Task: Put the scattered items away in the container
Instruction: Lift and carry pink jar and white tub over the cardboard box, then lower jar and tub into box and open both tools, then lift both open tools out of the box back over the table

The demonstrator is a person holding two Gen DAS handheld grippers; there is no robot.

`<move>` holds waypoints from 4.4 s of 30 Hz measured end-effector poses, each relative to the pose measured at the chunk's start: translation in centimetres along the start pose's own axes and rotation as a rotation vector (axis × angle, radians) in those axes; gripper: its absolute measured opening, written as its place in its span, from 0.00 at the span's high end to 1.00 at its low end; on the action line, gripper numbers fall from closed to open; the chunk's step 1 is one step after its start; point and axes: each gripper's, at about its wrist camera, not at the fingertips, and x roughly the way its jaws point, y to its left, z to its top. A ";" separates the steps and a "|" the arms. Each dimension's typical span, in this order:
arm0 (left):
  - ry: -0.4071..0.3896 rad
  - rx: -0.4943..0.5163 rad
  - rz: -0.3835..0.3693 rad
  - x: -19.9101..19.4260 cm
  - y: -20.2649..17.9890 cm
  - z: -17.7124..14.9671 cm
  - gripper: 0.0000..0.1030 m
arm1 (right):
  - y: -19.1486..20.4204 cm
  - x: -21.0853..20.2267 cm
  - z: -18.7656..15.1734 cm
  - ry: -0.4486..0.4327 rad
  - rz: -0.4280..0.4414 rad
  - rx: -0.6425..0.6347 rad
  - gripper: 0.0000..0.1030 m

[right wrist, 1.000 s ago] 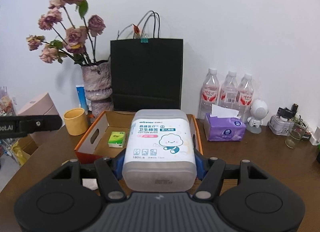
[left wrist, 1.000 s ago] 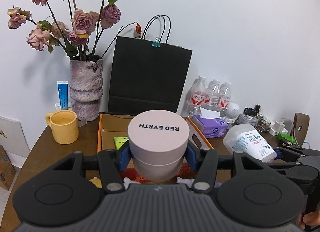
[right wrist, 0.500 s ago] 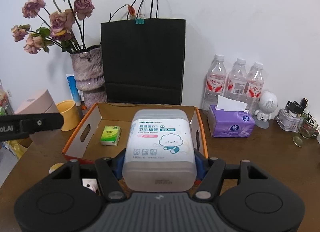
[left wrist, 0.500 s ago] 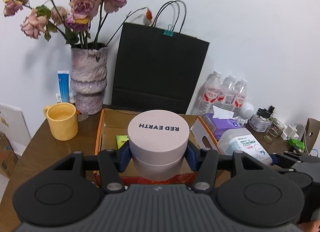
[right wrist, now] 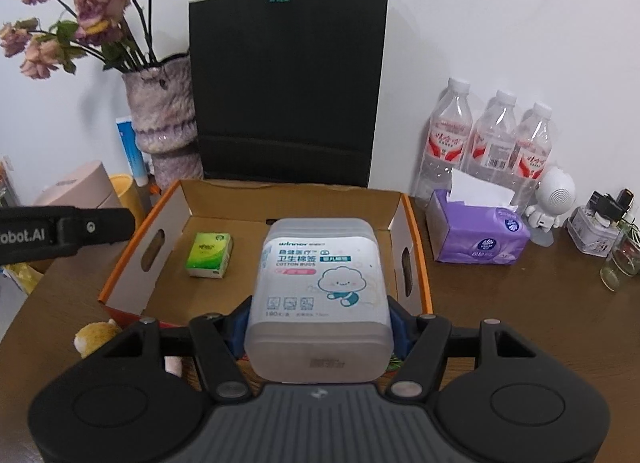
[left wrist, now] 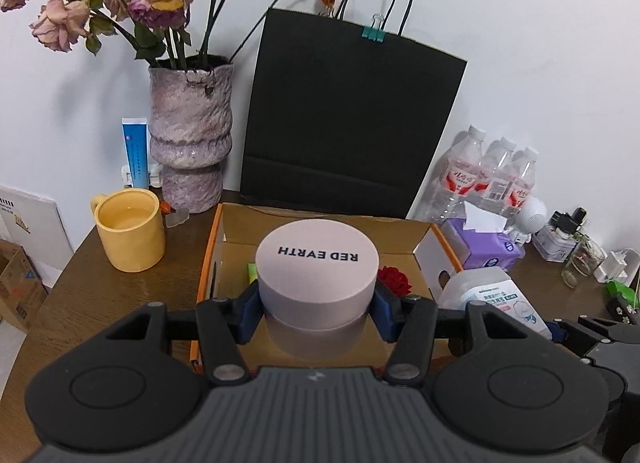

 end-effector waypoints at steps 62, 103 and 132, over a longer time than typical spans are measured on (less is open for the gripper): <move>0.306 0.103 0.154 20.1 2.7 -1.5 0.45 | 4.1 19.1 1.3 0.196 0.021 -0.131 0.39; 0.096 -0.019 0.107 11.3 2.3 0.4 0.00 | 4.1 10.5 2.0 0.064 0.008 -0.122 0.00; -0.024 -0.006 0.058 -2.1 0.4 -2.9 0.00 | 4.8 -1.7 -2.8 -0.008 -0.015 -0.140 0.00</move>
